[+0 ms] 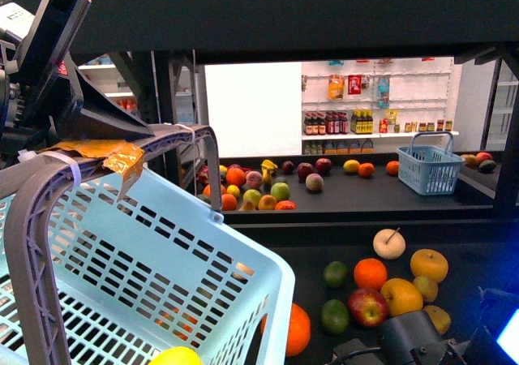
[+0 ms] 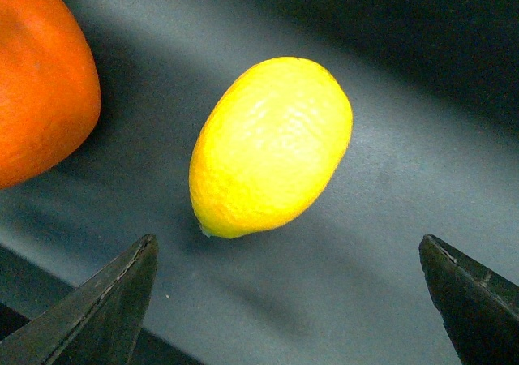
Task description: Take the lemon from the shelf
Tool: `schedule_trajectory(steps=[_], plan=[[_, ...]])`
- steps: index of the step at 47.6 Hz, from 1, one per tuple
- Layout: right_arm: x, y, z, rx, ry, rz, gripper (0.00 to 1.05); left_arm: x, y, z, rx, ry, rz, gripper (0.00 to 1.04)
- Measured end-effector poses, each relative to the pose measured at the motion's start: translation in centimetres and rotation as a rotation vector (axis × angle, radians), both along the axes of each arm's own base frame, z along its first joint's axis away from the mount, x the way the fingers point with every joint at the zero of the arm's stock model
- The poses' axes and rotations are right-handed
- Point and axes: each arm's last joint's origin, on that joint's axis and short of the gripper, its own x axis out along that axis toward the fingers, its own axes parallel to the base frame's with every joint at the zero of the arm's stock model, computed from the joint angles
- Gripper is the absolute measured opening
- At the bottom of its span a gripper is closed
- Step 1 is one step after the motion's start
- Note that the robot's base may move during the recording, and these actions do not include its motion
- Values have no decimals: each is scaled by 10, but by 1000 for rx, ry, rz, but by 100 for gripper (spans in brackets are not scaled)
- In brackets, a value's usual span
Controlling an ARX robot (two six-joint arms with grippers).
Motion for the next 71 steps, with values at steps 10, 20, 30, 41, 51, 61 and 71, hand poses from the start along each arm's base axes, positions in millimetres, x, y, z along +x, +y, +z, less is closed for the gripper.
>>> schedule_trajectory(steps=[10, 20, 30, 41, 51, 61, 71], plan=[[9, 8, -16, -30, 7, -3, 97, 0, 0, 0, 0, 0, 0, 12], [18, 17, -26, -38, 3, -4, 97, 0, 0, 0, 1, 0, 1, 12], [28, 26, -30, -46, -27, -4, 97, 0, 0, 0, 0, 0, 0, 12], [34, 29, -32, -53, -42, -8, 97, 0, 0, 0, 0, 0, 0, 12], [35, 29, -34, -53, -41, -10, 74, 0, 0, 0, 0, 0, 0, 12], [34, 29, -33, -45, -41, -21, 67, 0, 0, 0, 0, 0, 0, 12], [28, 7, -3, -49, -67, -57, 65, 0, 0, 0, 0, 0, 0, 12]])
